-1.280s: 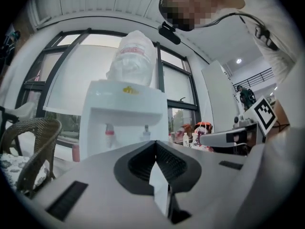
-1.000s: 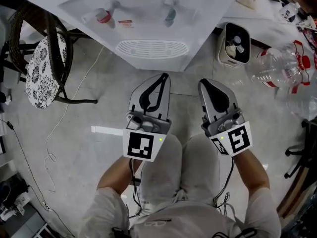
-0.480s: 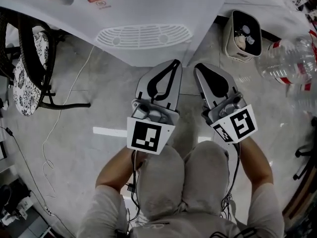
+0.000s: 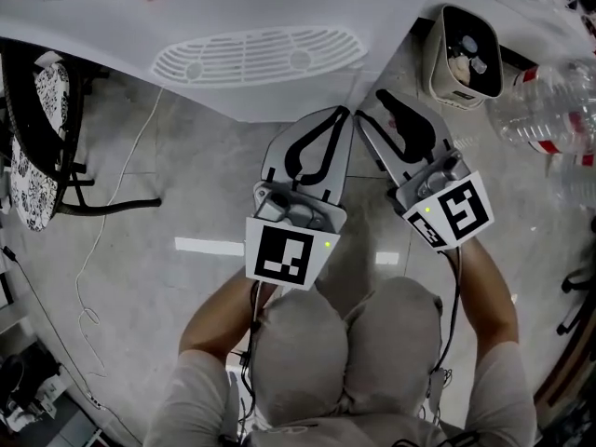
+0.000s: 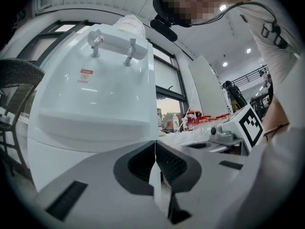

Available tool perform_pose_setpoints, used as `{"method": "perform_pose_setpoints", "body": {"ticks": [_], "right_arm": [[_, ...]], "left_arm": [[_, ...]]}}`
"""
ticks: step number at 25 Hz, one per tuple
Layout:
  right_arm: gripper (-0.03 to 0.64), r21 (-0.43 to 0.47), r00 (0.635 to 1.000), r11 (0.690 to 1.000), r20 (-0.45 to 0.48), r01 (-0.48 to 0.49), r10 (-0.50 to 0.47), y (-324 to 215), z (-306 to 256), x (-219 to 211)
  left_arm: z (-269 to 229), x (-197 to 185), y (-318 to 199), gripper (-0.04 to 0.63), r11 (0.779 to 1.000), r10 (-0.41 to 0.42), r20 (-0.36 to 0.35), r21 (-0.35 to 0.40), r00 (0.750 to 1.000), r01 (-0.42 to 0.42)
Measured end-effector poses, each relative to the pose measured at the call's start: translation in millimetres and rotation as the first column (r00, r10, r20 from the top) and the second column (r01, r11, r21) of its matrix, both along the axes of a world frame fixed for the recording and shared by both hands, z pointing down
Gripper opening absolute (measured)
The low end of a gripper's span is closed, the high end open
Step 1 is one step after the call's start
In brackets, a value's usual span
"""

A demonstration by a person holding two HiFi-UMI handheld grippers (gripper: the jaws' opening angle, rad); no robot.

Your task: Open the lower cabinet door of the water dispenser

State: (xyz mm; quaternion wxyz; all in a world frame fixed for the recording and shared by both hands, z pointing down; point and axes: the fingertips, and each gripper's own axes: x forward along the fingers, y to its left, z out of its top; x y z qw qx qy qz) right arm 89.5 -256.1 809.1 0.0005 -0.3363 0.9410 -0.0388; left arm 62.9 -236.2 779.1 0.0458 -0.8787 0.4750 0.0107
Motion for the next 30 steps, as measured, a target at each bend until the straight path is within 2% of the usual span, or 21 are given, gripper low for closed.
{"method": "perform_pose_setpoints", "body": {"ticks": [6,11,22,26,30], "right_arm": [[0.229,-0.003,1.0,1.0,-0.004,-0.03,0.03,-11,22,2],[0.259,-0.004,0.999,1.0,-0.035,-0.006,0.006,-27,37,-1],[0.279,0.03,0.999,0.999,-0.006,0.043,-0.043,-56,39,-6],[0.276,0.067,1.0,0.998,-0.025,0.013,-0.011,-54,40,-4],[0.27,0.067,1.0,0.998,-0.022,-0.004,0.005,-53,40,-4]], "left_arm": [[22,4,-13,0.012,1.0,-0.009,-0.01,-0.03,1.0,0.008],[26,4,-13,0.014,0.999,0.002,-0.026,-0.036,1.0,-0.003],[26,-2,-1,0.014,1.0,0.019,-0.032,-0.005,0.999,-0.019],[24,-2,6,0.014,1.0,0.022,-0.036,0.005,0.999,-0.022],[19,0,15,0.014,1.0,0.026,-0.043,0.013,0.999,-0.026]]}}
